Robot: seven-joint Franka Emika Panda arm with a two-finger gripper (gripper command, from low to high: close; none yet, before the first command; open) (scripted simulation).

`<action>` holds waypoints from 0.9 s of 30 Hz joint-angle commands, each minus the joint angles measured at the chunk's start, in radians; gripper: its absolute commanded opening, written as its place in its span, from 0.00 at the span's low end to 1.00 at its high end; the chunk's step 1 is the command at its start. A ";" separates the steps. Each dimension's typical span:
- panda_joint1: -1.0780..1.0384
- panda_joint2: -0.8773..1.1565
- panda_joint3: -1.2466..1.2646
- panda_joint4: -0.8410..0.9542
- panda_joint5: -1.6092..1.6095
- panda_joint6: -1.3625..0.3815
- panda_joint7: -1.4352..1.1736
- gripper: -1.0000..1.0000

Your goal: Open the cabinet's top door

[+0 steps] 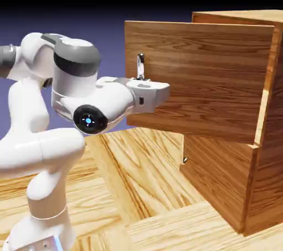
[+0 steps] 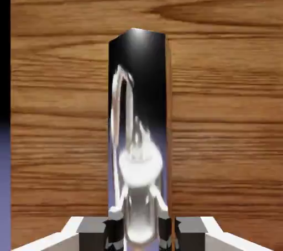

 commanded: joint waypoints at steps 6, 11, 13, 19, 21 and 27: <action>-0.053 -0.218 -0.024 0.127 -0.198 -0.090 -0.164 0.00; -0.071 -0.399 -0.032 0.252 -0.352 -0.135 -0.282 0.00; -0.073 -0.471 -0.034 0.306 -0.410 -0.149 -0.323 0.00; -0.067 -0.689 -0.032 0.490 -0.570 -0.189 -0.421 0.00; -0.062 -0.761 -0.029 0.557 -0.619 -0.204 -0.446 0.00; -0.042 -0.972 -0.013 0.773 -0.746 -0.256 -0.493 0.00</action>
